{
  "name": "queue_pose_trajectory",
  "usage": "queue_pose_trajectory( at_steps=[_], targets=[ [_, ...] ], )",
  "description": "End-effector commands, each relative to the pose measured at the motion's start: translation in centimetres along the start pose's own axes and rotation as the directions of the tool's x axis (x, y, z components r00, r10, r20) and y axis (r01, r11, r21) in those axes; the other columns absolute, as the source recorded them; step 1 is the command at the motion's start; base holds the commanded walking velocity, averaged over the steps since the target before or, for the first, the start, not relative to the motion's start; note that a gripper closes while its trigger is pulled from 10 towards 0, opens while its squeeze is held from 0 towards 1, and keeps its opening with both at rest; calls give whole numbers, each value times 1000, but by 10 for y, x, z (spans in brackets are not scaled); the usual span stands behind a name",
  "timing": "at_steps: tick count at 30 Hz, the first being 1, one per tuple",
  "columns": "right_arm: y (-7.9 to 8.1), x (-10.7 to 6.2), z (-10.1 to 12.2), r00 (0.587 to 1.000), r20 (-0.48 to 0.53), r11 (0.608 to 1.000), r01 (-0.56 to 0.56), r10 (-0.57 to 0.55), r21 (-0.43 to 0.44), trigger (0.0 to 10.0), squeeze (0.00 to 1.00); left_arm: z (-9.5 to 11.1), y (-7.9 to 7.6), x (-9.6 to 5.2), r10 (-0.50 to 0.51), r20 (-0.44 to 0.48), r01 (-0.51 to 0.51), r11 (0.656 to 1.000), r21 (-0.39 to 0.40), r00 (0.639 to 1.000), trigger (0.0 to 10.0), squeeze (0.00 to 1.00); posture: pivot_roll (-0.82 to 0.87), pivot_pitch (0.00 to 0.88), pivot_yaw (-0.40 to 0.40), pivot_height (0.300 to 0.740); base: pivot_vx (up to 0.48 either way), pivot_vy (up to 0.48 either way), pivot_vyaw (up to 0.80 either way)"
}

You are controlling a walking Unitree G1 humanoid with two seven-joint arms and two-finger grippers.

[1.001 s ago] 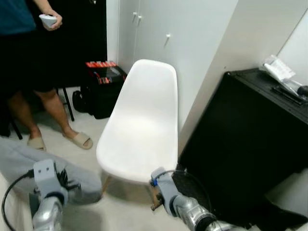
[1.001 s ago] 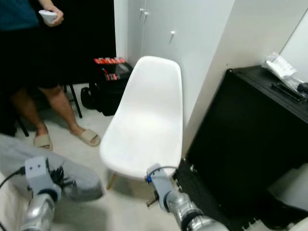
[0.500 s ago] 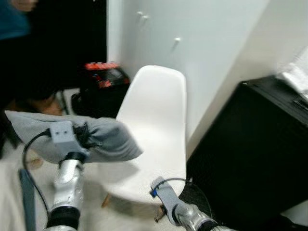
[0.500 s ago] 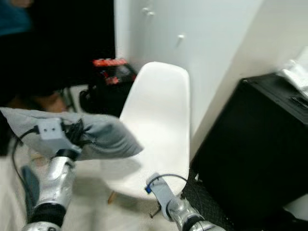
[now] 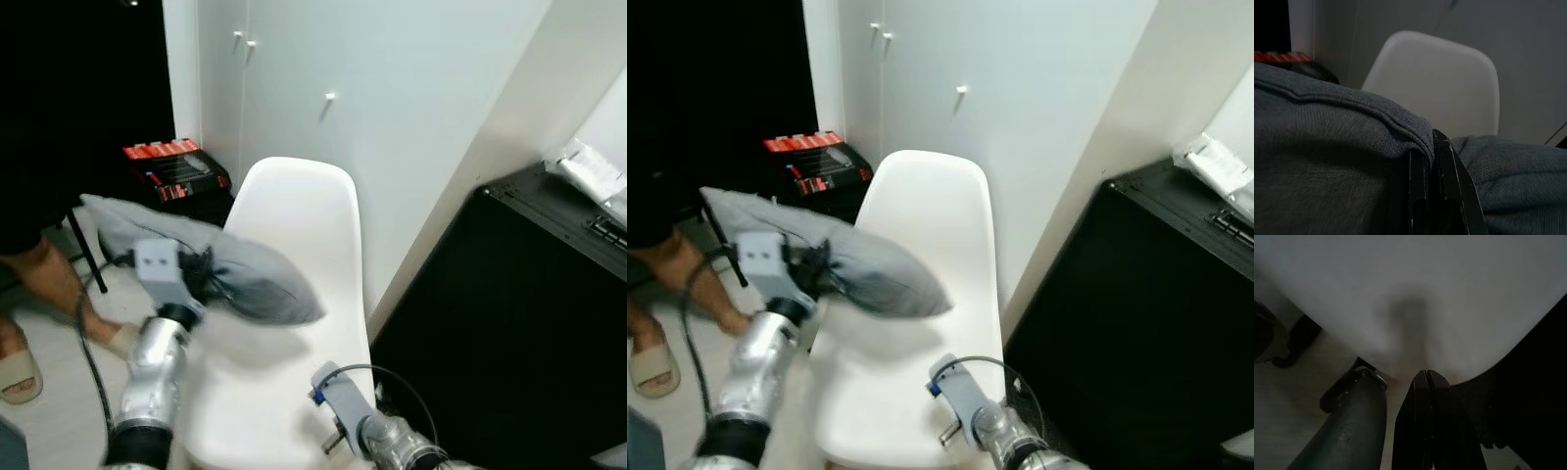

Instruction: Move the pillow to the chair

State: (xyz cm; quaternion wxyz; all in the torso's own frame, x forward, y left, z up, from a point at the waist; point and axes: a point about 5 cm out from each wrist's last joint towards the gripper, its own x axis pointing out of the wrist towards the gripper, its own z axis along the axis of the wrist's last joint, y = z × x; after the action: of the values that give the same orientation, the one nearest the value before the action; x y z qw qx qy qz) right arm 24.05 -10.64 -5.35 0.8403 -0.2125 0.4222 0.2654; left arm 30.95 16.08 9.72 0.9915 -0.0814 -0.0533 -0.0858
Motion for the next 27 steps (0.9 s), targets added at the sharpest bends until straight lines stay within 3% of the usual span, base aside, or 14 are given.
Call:
queue_pose_trajectory(
  at_steps=[1,9,11,13,17,22,27],
  targets=[
    [3,0,-8,1000,-25,1000,-7,7,3,10000,0,11,-2,2,7,58,-8,1000,16,998,10000,0,121,50,-166,716,0,0,0],
    [4,0,-13,999,-37,1000,-8,8,-8,10000,0,20,16,7,152,94,-159,984,77,984,10000,0,117,60,-167,716,0,0,0],
    [5,-1,-15,999,-47,1000,-15,14,-18,10000,0,31,35,11,251,112,-266,951,158,962,10000,0,109,63,-164,716,0,0,-684],
    [5,-1,-15,999,-47,1000,-15,14,-18,10000,0,31,35,11,251,112,-266,951,158,962,10000,0,109,63,-164,716,0,0,-769],
    [6,-1,-17,998,-58,999,-18,16,-35,10000,0,47,55,16,343,154,-370,902,221,927,10000,0,100,67,-156,716,0,0,-763],
    [7,0,-17,999,-53,1000,-12,11,-11,10000,0,57,59,21,346,188,-384,893,233,919,10000,0,93,68,-151,716,0,0,-721],
    [7,0,-18,999,-51,1000,-12,10,-24,10000,0,51,59,19,375,183,-412,876,251,909,10000,0,81,74,-144,716,0,0,0]
  ],
)
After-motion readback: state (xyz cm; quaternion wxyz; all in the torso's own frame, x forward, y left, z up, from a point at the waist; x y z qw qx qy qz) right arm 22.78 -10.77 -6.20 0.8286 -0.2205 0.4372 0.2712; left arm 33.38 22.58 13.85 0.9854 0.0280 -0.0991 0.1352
